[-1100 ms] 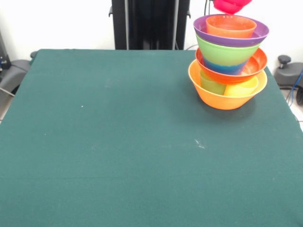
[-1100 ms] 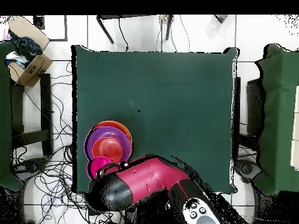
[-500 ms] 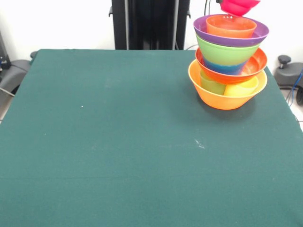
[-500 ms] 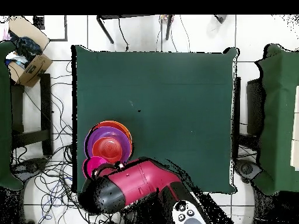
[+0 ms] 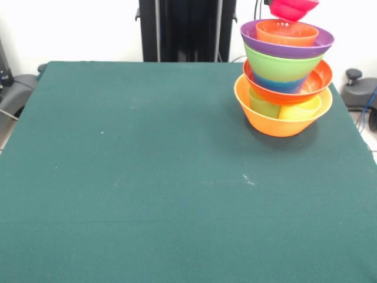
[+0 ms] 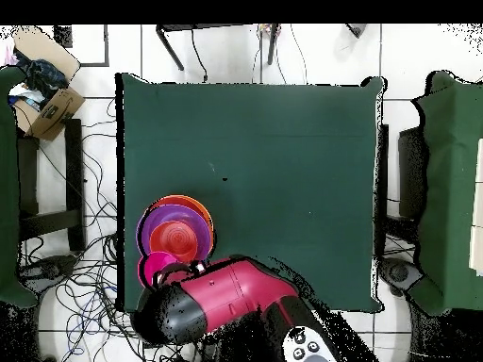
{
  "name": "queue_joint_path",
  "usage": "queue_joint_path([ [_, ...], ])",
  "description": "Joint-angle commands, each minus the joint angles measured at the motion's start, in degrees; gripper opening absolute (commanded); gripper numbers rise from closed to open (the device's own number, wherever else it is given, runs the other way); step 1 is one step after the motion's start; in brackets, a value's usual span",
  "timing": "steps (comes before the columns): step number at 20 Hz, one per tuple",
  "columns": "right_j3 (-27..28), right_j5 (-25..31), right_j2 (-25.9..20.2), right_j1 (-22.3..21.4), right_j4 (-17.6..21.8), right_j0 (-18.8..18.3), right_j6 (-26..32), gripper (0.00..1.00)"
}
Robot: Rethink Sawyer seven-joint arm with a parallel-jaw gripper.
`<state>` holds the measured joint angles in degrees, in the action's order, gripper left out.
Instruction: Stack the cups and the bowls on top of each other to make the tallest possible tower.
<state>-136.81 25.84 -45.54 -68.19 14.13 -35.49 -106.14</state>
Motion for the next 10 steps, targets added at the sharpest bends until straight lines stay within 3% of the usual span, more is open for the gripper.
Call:
queue_joint_path([
  [1, 2.67, -2.75, 3.48, 4.53, 1.48, 0.24, -4.23, 0.00],
  [10, 3.62, -1.02, 2.83, 4.22, -0.96, 0.69, -4.61, 0.00],
])
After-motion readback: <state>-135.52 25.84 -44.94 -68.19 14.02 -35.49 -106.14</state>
